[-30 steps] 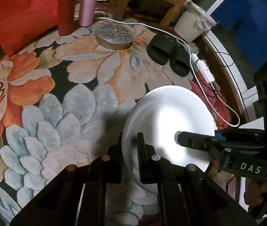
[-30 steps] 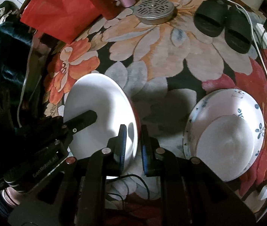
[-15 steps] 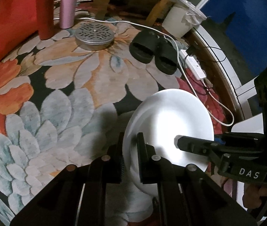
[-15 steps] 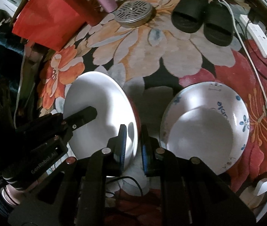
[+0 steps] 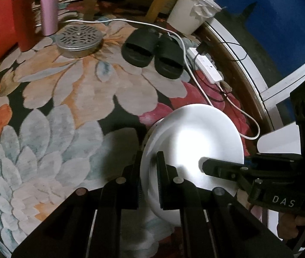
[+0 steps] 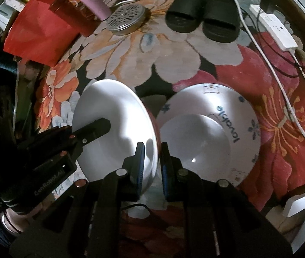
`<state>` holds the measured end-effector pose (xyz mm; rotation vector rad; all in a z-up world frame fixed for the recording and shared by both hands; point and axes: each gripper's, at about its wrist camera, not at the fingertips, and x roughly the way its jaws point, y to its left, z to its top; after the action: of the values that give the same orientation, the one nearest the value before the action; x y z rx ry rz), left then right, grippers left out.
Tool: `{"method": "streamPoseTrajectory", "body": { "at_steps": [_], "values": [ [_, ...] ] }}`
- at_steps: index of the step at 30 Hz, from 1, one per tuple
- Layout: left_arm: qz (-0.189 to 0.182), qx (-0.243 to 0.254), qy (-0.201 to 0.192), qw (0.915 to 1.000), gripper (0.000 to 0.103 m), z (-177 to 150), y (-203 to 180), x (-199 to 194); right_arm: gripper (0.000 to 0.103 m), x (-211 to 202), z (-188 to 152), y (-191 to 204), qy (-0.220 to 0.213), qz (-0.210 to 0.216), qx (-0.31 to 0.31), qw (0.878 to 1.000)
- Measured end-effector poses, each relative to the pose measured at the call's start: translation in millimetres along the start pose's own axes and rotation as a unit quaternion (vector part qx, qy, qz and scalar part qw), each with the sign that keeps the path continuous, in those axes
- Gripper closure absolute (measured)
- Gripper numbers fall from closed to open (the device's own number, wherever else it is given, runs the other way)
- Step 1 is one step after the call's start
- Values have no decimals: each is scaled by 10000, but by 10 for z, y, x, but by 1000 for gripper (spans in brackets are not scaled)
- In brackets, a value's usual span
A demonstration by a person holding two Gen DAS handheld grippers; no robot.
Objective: Organize plates and bowls
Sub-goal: 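Lower the bowl onto the stacked bowls and open the right tool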
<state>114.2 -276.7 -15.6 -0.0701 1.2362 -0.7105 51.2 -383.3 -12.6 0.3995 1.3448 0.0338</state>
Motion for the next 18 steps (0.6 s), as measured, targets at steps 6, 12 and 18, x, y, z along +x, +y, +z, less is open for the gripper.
{"method": "streamPoseTrajectory", "body": {
  "at_steps": [6,12,18],
  "values": [
    [-123,117,77,9998,94,35,-197,164,88,-49,-33,-226,-6,-70,143,9999],
    [-195,296,153,9993,94,73,-427,351,88,-92,-54,-474,-21,-159,349,9993],
    [-92,672,392,9969,93,47,-639,609,87,-11,-81,-694,127,-373,485,9980]
  ]
}}
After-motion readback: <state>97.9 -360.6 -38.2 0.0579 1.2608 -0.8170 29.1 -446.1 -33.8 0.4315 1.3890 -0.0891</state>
